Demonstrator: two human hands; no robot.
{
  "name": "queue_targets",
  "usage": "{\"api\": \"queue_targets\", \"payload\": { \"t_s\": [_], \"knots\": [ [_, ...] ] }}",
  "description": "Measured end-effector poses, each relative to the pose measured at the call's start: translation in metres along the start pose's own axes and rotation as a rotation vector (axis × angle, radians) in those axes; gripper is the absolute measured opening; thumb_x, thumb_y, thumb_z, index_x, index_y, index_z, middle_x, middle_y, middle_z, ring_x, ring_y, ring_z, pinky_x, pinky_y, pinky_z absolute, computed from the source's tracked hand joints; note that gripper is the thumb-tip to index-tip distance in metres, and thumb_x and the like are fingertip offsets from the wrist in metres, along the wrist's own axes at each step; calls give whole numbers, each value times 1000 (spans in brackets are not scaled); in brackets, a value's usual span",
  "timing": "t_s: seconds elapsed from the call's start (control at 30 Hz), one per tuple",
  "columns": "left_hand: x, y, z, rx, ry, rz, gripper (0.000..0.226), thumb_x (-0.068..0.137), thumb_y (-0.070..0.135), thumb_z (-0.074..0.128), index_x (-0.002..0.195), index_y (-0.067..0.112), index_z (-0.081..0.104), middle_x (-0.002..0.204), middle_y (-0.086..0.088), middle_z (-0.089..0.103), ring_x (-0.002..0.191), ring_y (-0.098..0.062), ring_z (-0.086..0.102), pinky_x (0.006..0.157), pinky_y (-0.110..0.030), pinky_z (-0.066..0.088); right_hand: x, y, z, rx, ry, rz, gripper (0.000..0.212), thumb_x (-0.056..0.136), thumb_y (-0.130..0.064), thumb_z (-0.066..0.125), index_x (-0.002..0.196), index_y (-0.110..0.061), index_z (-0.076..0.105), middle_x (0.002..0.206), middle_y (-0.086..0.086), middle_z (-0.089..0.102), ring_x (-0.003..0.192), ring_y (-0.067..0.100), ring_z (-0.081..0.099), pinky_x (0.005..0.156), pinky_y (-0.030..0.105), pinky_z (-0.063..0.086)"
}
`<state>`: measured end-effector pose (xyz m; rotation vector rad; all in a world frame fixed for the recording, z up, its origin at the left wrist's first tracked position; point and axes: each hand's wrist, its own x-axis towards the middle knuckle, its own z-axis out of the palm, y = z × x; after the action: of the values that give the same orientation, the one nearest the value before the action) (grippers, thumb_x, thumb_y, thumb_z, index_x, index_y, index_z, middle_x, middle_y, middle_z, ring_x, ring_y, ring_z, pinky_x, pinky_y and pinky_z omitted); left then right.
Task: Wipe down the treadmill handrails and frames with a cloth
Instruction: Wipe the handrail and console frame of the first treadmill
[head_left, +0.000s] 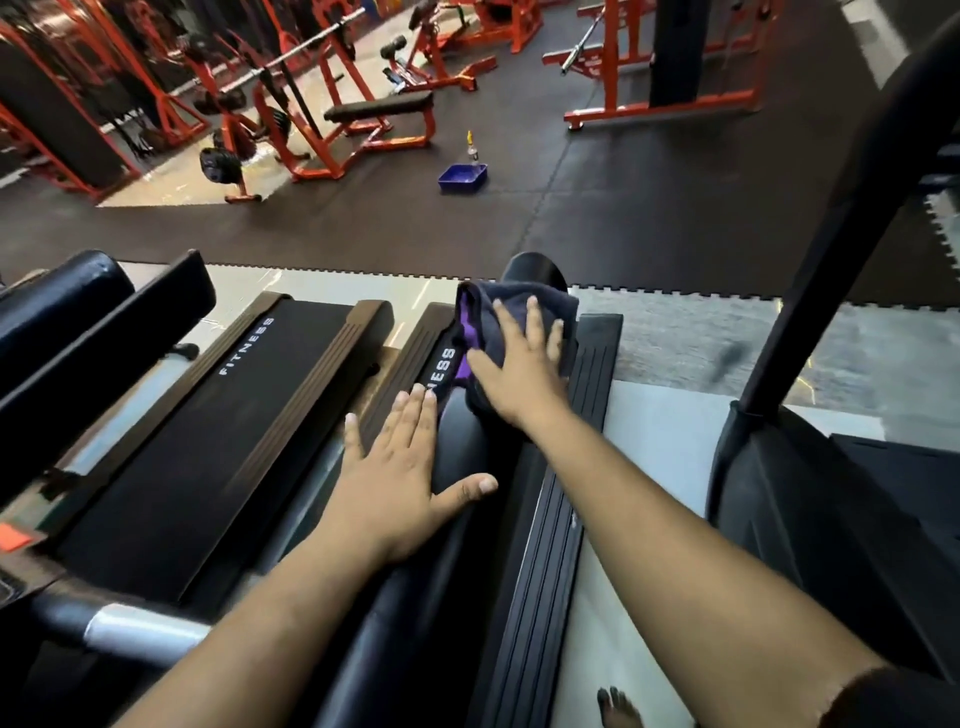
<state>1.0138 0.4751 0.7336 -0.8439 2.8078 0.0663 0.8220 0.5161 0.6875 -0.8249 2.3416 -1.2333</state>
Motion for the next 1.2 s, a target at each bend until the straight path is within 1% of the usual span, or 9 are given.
{"api": "queue_targets", "payload": {
  "t_s": [0.13, 0.33, 0.5, 0.63, 0.8, 0.9, 1.07, 1.13, 1.2],
  "knots": [
    [0, 1, 3, -64, 34, -8, 136, 52, 104, -19, 160, 22, -21, 168, 8, -25, 148, -3, -32, 125, -52, -16, -47, 20, 15, 36, -7, -134, 73, 97, -49, 59, 159, -48, 21, 171, -14, -12, 156, 24, -20, 123, 66, 10],
    [2, 0, 3, -49, 32, -7, 135, 53, 103, -17, 161, 20, -22, 168, 6, -27, 147, -3, -32, 125, -55, -13, 42, -1, -12, -10, 10, -26, 69, 97, -52, 57, 158, -47, 26, 172, -14, -7, 157, 28, -16, 120, 71, 13],
    [4, -1, 4, -71, 42, 1, 138, 51, 104, -18, 161, 20, -22, 168, 6, -28, 151, -5, -29, 124, -57, -14, 11, 2, -1, -49, 14, -71, 67, 99, -51, 54, 159, -45, 24, 172, -14, -9, 157, 25, -16, 119, 72, 12],
    [17, 2, 0, -62, 35, 11, 138, 50, 102, -21, 160, 20, -24, 166, 7, -31, 152, -7, -30, 123, -59, -15, 0, 30, 8, 33, 31, -186, 66, 99, -47, 58, 157, -49, 28, 172, -14, -3, 158, 21, -14, 124, 64, 8],
    [66, 19, -11, -20, 42, 21, 136, 52, 102, -20, 161, 20, -22, 167, 6, -29, 146, -4, -34, 123, -61, -13, 87, 33, -19, 123, 77, -61, 67, 101, -40, 58, 160, -39, 28, 173, -5, 0, 158, 29, -9, 126, 49, 3],
    [107, 30, -18, -42, 53, 7, 138, 51, 102, -20, 162, 19, -19, 169, 6, -25, 144, 0, -33, 123, -61, -12, 99, 39, -24, 118, 63, -88, 68, 101, -39, 58, 161, -38, 26, 173, -3, -2, 158, 31, -11, 126, 41, 1],
    [164, 47, -30, -163, 29, -49, 144, 46, 104, -20, 162, 19, -17, 171, 5, -20, 151, -2, -23, 123, -59, -14, 78, 71, -14, 129, 18, -313, 72, 88, -62, 41, 157, -48, 26, 168, -21, -9, 155, 14, -19, 121, 30, -2],
    [182, 49, -34, -219, 3, -75, 140, 52, 105, -10, 163, 19, -15, 172, 5, -14, 157, -7, -14, 123, -59, -12, 101, 70, -21, 106, 12, -286, 74, 84, -65, 36, 156, -50, 27, 167, -24, -9, 155, 14, -19, 122, 35, 4],
    [205, 48, -42, -314, 14, -116, 134, 60, 104, 3, 165, 21, -9, 174, 3, 2, 159, -12, 1, 123, -62, -7, 126, 64, -33, 34, 0, -273, 75, 84, -66, 37, 157, -50, 27, 171, -18, -6, 157, 17, -12, 122, 49, 16]
  ]
}}
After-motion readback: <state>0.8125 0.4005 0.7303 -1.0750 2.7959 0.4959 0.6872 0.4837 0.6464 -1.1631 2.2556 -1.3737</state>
